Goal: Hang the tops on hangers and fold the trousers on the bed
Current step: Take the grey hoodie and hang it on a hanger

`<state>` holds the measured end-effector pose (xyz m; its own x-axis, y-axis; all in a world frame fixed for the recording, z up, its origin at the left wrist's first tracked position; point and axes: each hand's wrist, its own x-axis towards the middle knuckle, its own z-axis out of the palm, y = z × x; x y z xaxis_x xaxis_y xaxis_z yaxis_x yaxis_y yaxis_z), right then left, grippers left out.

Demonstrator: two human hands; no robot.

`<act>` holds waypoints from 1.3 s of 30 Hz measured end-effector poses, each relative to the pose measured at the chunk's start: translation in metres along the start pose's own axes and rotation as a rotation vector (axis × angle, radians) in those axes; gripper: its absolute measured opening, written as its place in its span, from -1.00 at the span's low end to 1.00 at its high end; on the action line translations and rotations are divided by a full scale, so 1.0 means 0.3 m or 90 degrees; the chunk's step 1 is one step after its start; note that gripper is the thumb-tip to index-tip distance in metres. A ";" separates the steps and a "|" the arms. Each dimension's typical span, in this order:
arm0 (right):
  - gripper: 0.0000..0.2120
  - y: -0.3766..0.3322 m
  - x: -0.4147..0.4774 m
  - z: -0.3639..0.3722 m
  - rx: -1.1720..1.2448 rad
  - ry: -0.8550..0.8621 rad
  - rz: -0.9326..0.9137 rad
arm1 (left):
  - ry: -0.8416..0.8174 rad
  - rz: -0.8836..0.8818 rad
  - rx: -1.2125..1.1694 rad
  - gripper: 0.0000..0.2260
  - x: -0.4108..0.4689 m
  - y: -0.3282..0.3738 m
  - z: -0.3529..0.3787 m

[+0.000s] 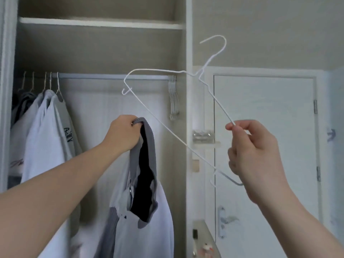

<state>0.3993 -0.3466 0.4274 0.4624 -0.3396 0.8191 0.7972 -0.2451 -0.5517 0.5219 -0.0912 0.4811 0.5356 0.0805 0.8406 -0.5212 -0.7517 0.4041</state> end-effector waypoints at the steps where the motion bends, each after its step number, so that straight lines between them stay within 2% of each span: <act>1: -0.82 0.000 -0.048 -0.067 0.013 0.001 0.025 | -0.011 -0.002 0.014 -0.70 -0.055 0.030 -0.003; 9: -0.83 -0.024 -0.378 -0.530 0.097 0.040 0.128 | -0.135 -0.070 0.047 -0.74 -0.473 0.217 0.044; 12: -0.97 -0.003 -0.494 -0.657 0.095 -0.029 0.231 | -0.176 -0.105 0.033 -0.75 -0.600 0.263 0.061; 15: -0.69 0.042 -0.528 -0.762 0.144 -0.092 0.413 | -0.235 -0.128 0.011 -0.74 -0.726 0.310 0.082; 18: -0.69 0.091 -0.547 -0.830 0.109 -0.105 0.510 | -0.294 -0.149 -0.005 -0.74 -0.843 0.350 0.109; 22: -0.72 0.115 -0.666 -0.899 0.053 -0.104 0.487 | -0.372 -0.162 0.007 -0.73 -0.974 0.388 0.142; 28: -0.76 0.002 -0.886 -0.987 0.044 -0.165 0.392 | -0.456 -0.157 0.058 -0.73 -1.109 0.425 0.191; 32: -0.70 -0.037 -1.030 -0.980 0.005 -0.178 0.376 | -0.458 -0.205 -0.017 -0.64 -1.156 0.458 0.212; 36: -0.74 -0.024 -1.092 -0.978 -0.075 -0.189 0.362 | -0.467 -0.233 -0.067 -0.75 -1.175 0.468 0.222; 39: -0.78 -0.007 -1.097 -0.987 -0.115 -0.220 0.378 | -0.430 -0.263 -0.081 -0.75 -1.172 0.455 0.225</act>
<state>0.1304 -0.5032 0.1123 0.9194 -0.1622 0.3583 0.3092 -0.2652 -0.9133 0.3074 -0.2662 0.2164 0.9672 -0.1072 0.2304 -0.2421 -0.6644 0.7071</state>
